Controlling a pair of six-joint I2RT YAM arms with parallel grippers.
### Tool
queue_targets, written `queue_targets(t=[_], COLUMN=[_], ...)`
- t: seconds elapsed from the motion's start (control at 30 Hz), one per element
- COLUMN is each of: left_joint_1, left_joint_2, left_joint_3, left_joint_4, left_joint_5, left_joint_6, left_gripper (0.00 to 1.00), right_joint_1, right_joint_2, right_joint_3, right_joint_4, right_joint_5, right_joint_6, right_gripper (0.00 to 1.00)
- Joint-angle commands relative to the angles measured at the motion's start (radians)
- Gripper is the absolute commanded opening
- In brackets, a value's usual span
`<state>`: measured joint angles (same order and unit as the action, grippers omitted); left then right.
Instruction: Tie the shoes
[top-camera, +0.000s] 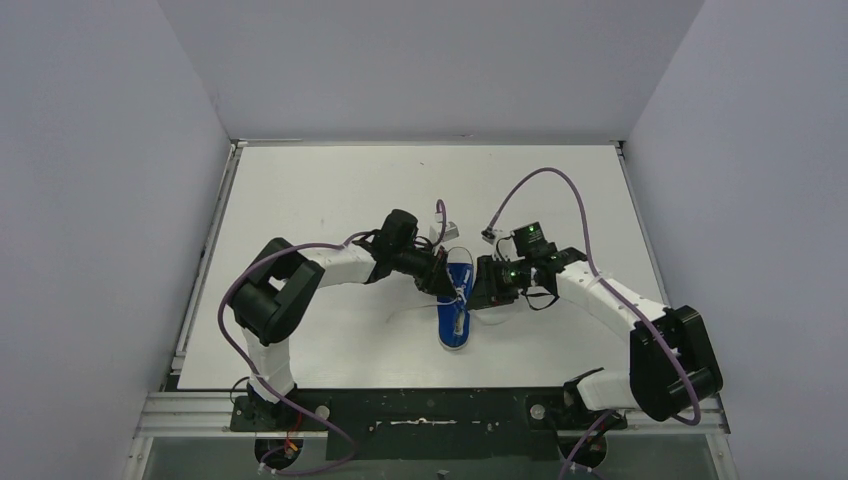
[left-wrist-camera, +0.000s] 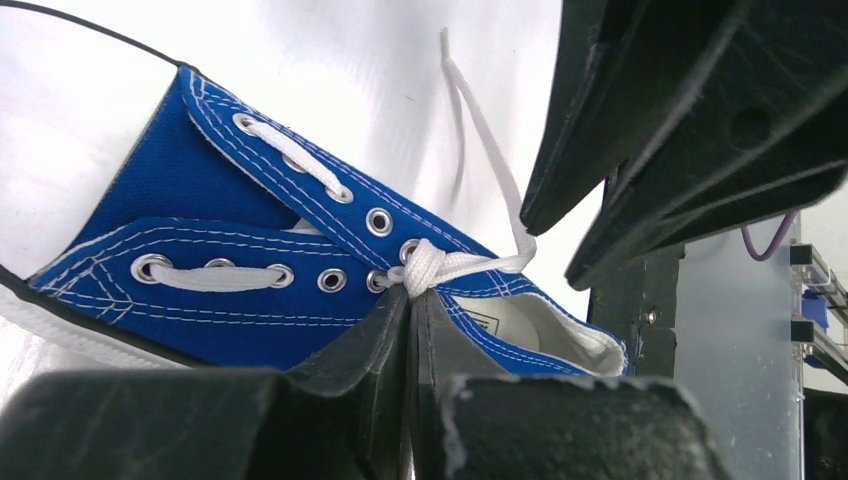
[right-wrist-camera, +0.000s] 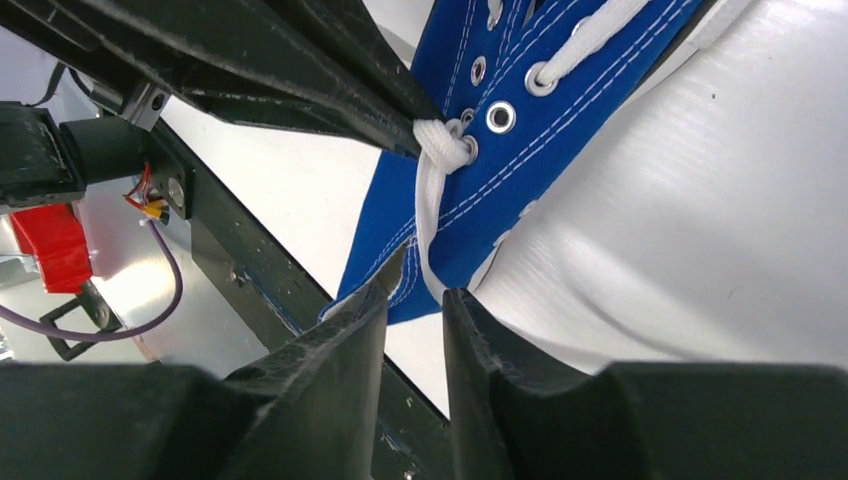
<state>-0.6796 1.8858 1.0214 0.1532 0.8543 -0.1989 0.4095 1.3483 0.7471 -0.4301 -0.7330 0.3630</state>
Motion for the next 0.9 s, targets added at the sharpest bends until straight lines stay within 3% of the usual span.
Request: queue_targets(t=[0.0,0.17,0.33,0.87], left_joint_1=[-0.003,-0.003,-0.003,-0.011], left_joint_2=[-0.027,-0.057,-0.071,-0.078], left_joint_3=[0.018,0.008,0.002,0.008], left_joint_4=[0.039,0.055,0.052,0.036], left_joint_5=[-0.022,-0.038,-0.030,-0.016], left_joint_6=[0.023,0.023,0.032,0.044], left_gripper=[0.02,0.00,0.00,0.00], right_joint_1=[0.004,0.002,-0.002,-0.015], right_joint_2=[-0.058,-0.002,0.145,0.269], right_joint_3=[0.113,0.235,0.311,0.258], right_joint_4=[-0.123,-0.152,-0.120,-0.006], right_joint_5=[0.050,0.143,0.009,-0.099], right_joint_6=[-0.049,-0.199,-0.288,-0.238], right_gripper=[0.34,0.40,0.33,0.21])
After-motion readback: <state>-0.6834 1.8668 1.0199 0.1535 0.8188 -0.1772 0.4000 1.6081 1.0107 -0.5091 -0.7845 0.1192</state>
